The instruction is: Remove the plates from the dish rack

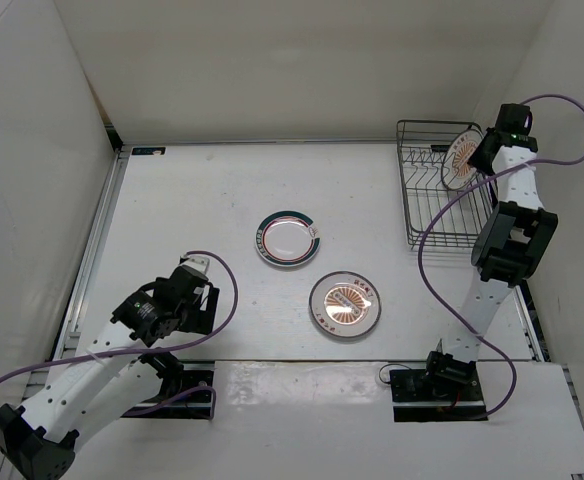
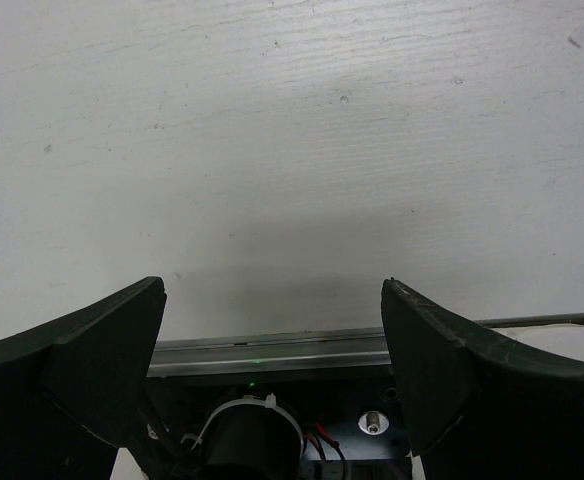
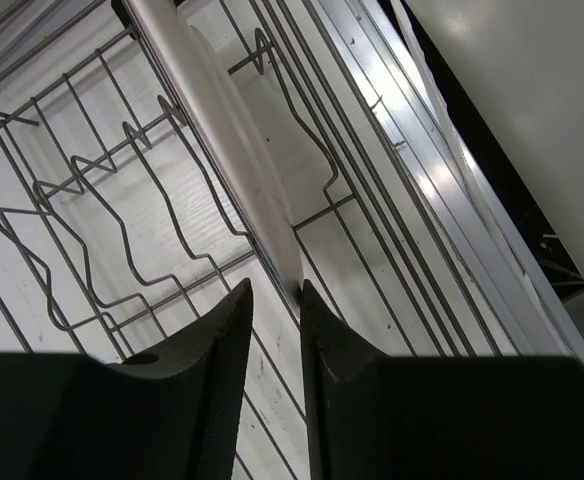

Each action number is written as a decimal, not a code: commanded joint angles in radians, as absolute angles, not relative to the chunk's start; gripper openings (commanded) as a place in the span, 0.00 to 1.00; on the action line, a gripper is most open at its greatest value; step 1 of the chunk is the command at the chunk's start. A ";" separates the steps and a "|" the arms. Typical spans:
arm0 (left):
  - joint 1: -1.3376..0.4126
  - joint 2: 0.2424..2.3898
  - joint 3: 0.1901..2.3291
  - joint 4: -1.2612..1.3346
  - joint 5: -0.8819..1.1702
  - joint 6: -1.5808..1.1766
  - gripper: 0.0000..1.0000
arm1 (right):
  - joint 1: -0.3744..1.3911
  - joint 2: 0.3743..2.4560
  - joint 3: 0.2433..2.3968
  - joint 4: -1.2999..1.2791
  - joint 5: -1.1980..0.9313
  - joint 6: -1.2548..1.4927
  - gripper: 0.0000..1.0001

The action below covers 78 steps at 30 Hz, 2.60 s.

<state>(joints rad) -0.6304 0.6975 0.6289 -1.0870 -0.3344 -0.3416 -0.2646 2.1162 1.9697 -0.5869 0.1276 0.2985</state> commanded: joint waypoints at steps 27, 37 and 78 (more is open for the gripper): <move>-0.630 0.663 0.621 -1.069 -0.362 -0.341 1.00 | -0.270 2.040 2.013 -0.598 0.313 0.189 0.00; -0.630 0.652 0.623 -1.060 -0.341 -0.337 1.00 | -0.244 1.901 2.028 -0.598 0.364 0.201 0.00; -0.632 0.753 0.624 -1.049 -0.302 -0.328 1.00 | 0.067 0.592 0.276 -0.497 -0.548 0.703 0.00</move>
